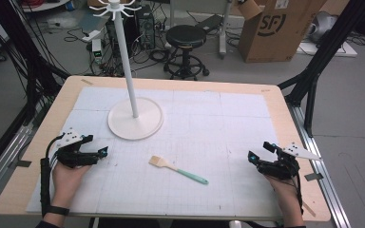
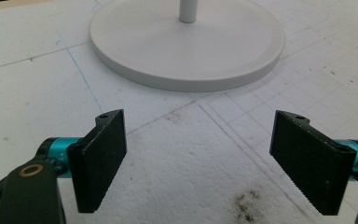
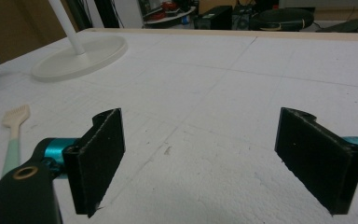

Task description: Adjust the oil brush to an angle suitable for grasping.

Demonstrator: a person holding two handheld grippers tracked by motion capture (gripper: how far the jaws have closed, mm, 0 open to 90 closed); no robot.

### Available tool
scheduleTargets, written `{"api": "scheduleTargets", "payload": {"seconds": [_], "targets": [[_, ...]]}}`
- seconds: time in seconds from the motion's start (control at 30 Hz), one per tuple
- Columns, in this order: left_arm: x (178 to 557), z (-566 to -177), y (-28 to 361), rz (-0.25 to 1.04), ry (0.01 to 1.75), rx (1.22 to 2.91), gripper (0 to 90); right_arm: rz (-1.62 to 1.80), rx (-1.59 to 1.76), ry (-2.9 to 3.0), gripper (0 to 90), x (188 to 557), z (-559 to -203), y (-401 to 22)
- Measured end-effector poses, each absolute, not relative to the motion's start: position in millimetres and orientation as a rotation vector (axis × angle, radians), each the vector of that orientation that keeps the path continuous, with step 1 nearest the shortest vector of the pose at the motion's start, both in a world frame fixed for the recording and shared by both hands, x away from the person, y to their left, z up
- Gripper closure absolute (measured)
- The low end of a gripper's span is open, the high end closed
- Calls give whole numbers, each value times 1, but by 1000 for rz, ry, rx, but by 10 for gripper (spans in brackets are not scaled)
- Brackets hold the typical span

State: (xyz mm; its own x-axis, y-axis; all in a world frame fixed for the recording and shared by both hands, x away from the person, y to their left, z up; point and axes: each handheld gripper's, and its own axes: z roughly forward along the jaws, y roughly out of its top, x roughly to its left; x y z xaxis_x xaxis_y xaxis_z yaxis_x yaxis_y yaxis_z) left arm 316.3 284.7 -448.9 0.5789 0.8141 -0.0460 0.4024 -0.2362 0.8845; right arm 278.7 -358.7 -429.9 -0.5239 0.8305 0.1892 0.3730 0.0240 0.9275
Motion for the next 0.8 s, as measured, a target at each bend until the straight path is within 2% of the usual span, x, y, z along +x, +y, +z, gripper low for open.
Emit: {"api": "scheduleTargets", "payload": {"seconds": [0.8], "targets": [[310,-448,288,558,920,1808,188,1494,1225,1916,151,284,-432,-356]]}}
